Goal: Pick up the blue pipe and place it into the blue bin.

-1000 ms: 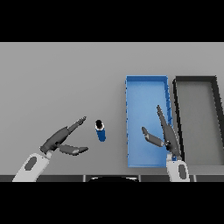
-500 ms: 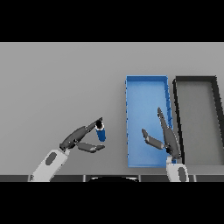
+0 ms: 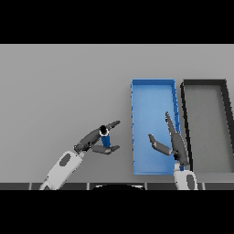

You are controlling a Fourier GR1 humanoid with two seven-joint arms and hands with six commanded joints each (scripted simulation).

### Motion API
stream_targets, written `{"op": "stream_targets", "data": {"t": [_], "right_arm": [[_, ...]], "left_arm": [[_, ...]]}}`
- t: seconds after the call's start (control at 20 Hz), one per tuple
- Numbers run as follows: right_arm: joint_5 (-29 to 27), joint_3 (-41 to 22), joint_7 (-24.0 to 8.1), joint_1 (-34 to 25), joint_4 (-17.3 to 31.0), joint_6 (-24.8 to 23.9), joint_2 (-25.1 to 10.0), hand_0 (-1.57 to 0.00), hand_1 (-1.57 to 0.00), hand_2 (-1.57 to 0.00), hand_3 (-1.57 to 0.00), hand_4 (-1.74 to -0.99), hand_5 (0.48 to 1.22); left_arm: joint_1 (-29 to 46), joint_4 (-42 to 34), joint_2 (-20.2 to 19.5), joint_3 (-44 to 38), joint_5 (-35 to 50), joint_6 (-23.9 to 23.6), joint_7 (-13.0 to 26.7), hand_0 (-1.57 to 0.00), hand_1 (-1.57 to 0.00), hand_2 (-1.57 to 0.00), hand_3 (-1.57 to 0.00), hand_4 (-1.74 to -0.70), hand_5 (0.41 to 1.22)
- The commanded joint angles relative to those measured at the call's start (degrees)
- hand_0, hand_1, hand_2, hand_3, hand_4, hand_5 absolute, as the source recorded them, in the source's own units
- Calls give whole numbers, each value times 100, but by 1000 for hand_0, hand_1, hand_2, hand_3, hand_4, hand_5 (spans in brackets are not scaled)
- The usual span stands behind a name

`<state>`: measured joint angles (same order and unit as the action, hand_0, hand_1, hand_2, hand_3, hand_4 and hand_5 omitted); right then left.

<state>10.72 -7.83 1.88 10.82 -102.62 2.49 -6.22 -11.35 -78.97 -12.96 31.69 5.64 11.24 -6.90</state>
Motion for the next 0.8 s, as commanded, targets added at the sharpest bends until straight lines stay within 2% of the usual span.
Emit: {"op": "stream_targets", "data": {"t": [0.0, 0.05, 0.1, 0.2, 0.3, 0.4, 0.45, 0.5, 0.75], "right_arm": [[-12, -5, 18, 18, -2, 13, 3, 1, 1, 1, 1, -1196, 605], [-65, 24, -50, -33, 0, 42, -15, 1, 1, 1, 1, -1198, 605], [-66, 10, 2, -2, 20, 36, 13, 1, 1, 1, 1, -1199, 605], [-91, 32, 48, -16, 36, 54, -8, 1, 1, 1, 1, -1198, 604], [-87, 34, 67, -52, 101, 45, 11, 1, 1, 1, 1, -1196, 604], [-132, 58, 85, -17, 35, 100, -53, 1, 1, 1, 1, -1195, 603], [-140, 43, 71, -2, -19, 122, -68, 1, 1, 1, 1, -1191, 602], [-136, 9, 45, -21, 8, 113, -8, 1, 1, 1, 1, -1190, 600], [-64, 55, -72, -166, 157, 45, -20, 1, 1, 1, 1, -1187, 605]], "left_arm": [[-20, 78, 56, -14, 21, 1, -11, -34, -141, -224, -115, -1292, 617], [41, 15, 136, 34, 8, -65, 36, -100, -265, -357, -215, -1317, 651], [105, 83, 190, -13, 107, -46, -37, -289, -458, -539, -486, -1342, 765], [89, 105, 271, -1, 76, -136, 47, -717, -856, -901, -877, -1477, 929], [164, -1, 262, 154, -34, -30, -68, -1025, -1113, -1142, -1102, -1567, 1034], [83, 59, 284, 207, -131, -117, -141, -1221, -1278, -1296, -1225, -1626, 1101], [102, 108, 291, 226, -184, -167, -374, -1291, -1337, -1351, -1272, -1647, 1125], [98, 43, 315, 224, -175, -224, -276, -1347, -1384, -1395, -1317, -1665, 1144], [82, -465, 463, 185, -82, -438, -398, -1498, -1510, -1513, -1436, -1716, 1196]]}}
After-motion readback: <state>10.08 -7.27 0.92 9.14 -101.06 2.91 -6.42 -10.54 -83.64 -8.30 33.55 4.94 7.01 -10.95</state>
